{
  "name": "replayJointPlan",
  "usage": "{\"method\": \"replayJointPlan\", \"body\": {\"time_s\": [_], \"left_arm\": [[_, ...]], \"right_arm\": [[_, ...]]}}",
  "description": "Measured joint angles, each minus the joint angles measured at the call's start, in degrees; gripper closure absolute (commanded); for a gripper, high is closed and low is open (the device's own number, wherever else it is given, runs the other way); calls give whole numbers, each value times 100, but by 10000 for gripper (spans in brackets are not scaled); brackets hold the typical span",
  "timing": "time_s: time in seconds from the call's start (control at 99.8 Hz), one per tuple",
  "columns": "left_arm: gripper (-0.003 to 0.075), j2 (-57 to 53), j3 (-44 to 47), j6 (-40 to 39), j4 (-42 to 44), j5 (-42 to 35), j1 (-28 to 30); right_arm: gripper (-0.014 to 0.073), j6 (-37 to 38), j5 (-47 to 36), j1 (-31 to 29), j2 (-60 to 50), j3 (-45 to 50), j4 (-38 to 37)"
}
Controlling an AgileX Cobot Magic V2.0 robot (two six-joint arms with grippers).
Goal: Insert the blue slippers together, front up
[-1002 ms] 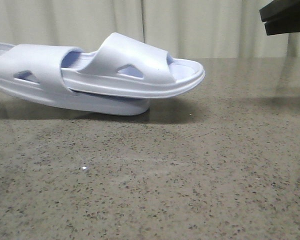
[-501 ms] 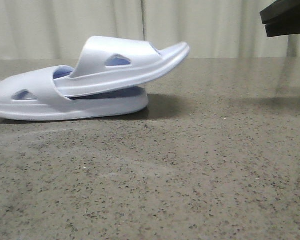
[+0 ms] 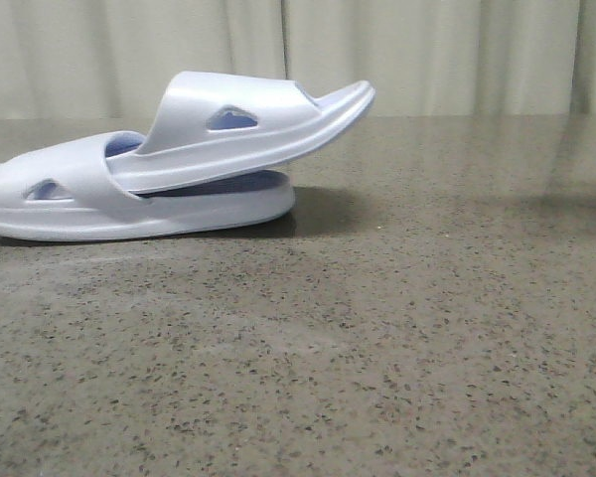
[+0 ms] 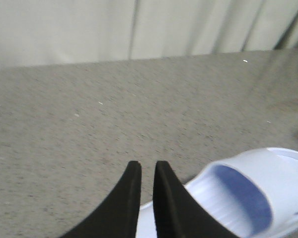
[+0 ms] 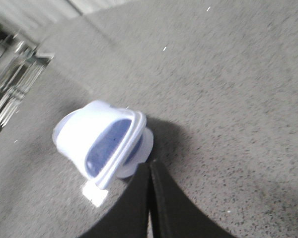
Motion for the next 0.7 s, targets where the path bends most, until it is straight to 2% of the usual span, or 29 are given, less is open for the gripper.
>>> {"method": "replayJointPlan", "body": {"time_s": [0.17,0.261,0.361,0.481,0.621,0.702], "left_arm": [[705,-1050,715,90,76,-1769,-904],[705,-1443,1104,103,316,-2349,-1376],[705,-1879,1567,102,345,-2703,-1752],[705,-2378,2171,102,126,-3122,-1853],[705,-2925,2804,127,-103,-3256,-1853],[705,-3244,3162,388,-573,-3281,-1853]], "right_arm": [[680,-37,-1418,592,-907,794,147],[680,-187,-2369,1029,-1461,1231,192],[680,-429,-3371,1571,-2065,1714,261],[680,-543,-4253,2054,-2811,2393,347],[680,-566,-4729,2386,-3571,3230,395],[680,-566,-4877,2455,-3977,3679,492]]}}
